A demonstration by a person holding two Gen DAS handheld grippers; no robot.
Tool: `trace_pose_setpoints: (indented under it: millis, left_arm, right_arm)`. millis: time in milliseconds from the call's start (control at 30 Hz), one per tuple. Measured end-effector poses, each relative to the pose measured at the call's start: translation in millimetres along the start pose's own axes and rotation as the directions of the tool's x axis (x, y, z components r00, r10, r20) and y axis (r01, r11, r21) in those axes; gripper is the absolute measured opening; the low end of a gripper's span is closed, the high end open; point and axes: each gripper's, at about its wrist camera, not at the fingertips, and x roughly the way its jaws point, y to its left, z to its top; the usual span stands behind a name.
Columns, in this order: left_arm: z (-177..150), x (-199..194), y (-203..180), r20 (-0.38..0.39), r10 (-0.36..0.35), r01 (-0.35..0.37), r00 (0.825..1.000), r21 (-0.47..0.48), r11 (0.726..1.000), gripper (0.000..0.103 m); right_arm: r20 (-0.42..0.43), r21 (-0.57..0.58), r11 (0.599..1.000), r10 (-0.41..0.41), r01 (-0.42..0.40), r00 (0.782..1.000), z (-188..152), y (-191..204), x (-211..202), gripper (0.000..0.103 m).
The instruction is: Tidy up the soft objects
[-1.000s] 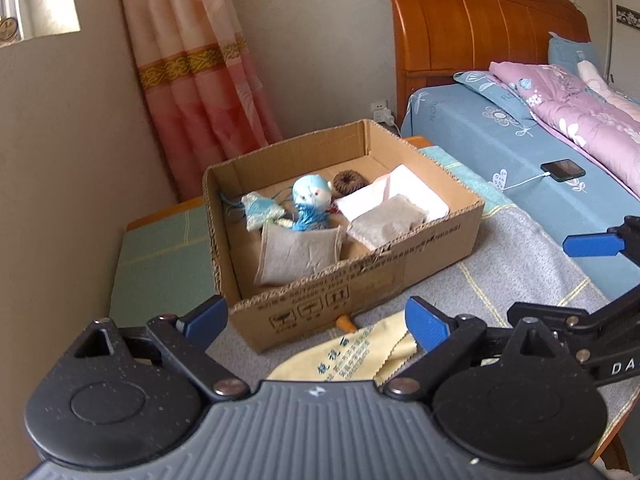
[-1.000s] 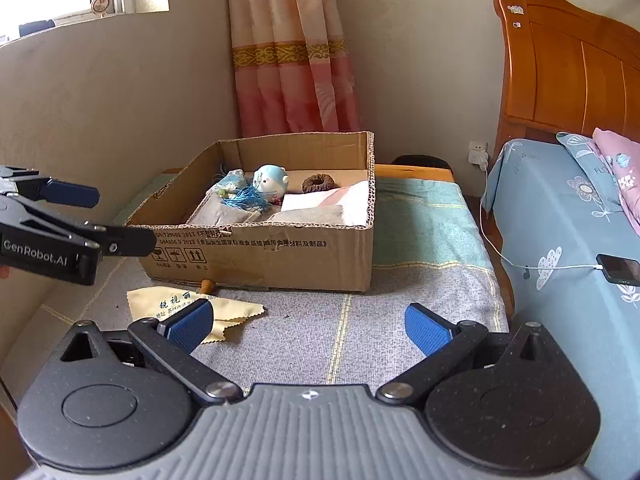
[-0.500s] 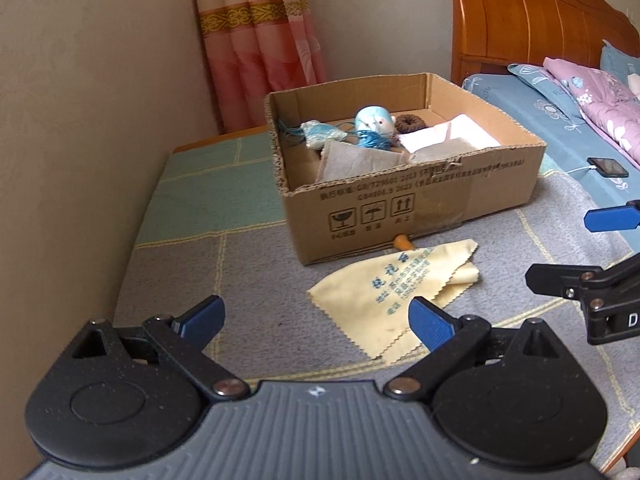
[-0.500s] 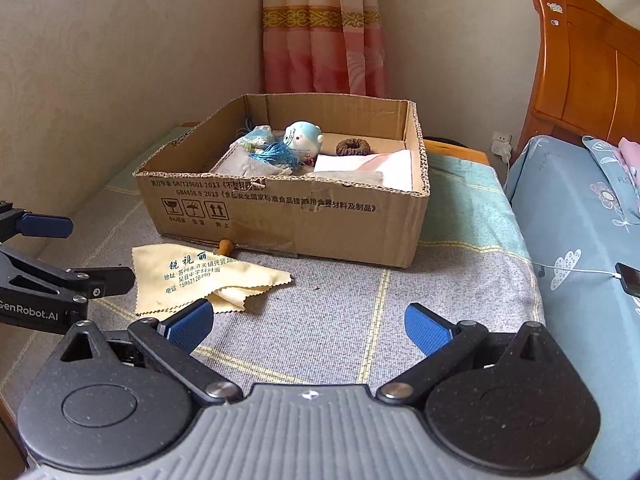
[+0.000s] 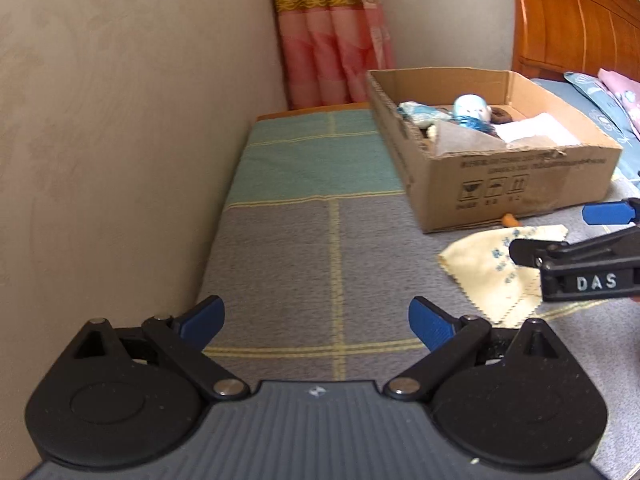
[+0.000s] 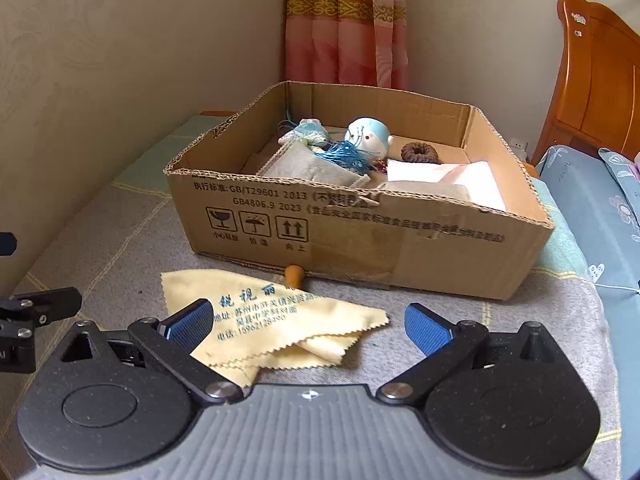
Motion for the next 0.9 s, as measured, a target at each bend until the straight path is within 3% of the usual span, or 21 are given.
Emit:
trace_pose_setpoints:
  millis: [167,433,600,900]
  left_arm:
    - [-4.2,1.3,20.2,-0.011,0.023,-0.023,1.000,-0.040,0.999,0.098]
    - [-10.6,5.0,27.7,-0.031,0.014,-0.016,0.999,-0.049,0.999,0.098]
    - [-10.3,8.1,25.0,-0.042,0.006,-0.008,0.999,-0.045,0.999,0.098]
    - [-6.2,8.2,11.9,-0.041,-0.029,0.028,0.999,-0.014,1.000,0.098]
  right_arm:
    - [0.012,0.086,0.993,-0.078,0.077,0.997,11.6,18.1,18.7,0.103]
    - [-0.060,0.192,0.968,-0.150,0.159,0.987,16.5,36.0,44.0,0.103]
    - [-0.121,0.155,0.963,-0.205,0.223,0.971,21.5,45.8,57.4,0.103]
    - [-0.196,0.094,0.976,-0.175,0.196,0.965,10.1,15.2,36.0,0.103]
